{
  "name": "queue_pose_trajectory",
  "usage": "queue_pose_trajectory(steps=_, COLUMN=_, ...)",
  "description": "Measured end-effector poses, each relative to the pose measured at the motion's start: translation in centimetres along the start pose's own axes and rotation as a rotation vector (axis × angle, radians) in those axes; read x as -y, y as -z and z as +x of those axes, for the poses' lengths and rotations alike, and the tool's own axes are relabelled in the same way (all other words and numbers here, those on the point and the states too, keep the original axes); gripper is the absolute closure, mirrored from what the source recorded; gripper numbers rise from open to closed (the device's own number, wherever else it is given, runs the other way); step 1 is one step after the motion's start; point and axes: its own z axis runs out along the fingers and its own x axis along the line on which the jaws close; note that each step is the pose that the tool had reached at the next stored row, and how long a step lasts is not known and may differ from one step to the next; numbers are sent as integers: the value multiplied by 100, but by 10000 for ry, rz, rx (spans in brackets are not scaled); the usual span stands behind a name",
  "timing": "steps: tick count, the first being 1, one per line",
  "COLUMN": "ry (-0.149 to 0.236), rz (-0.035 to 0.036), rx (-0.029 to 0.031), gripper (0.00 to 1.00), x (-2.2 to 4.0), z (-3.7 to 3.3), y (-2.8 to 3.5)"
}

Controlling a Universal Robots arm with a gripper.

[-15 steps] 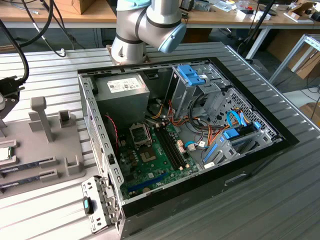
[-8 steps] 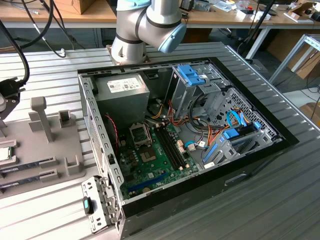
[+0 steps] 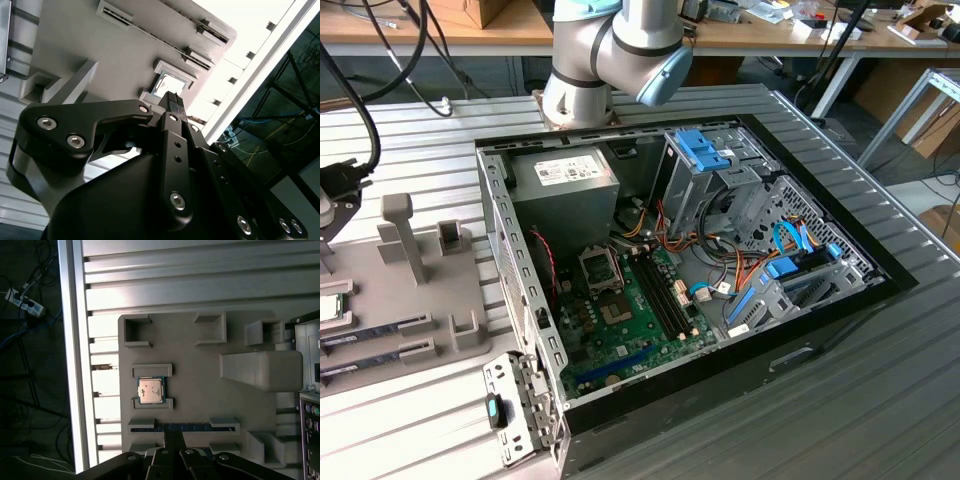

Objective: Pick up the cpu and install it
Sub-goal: 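Reach for the cpu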

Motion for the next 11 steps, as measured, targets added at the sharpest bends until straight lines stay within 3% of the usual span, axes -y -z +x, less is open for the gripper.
queue_pose_trajectory(steps=11, ry=-1, rz=0, rx=0, gripper=89, x=-2, z=-2, y=-45)
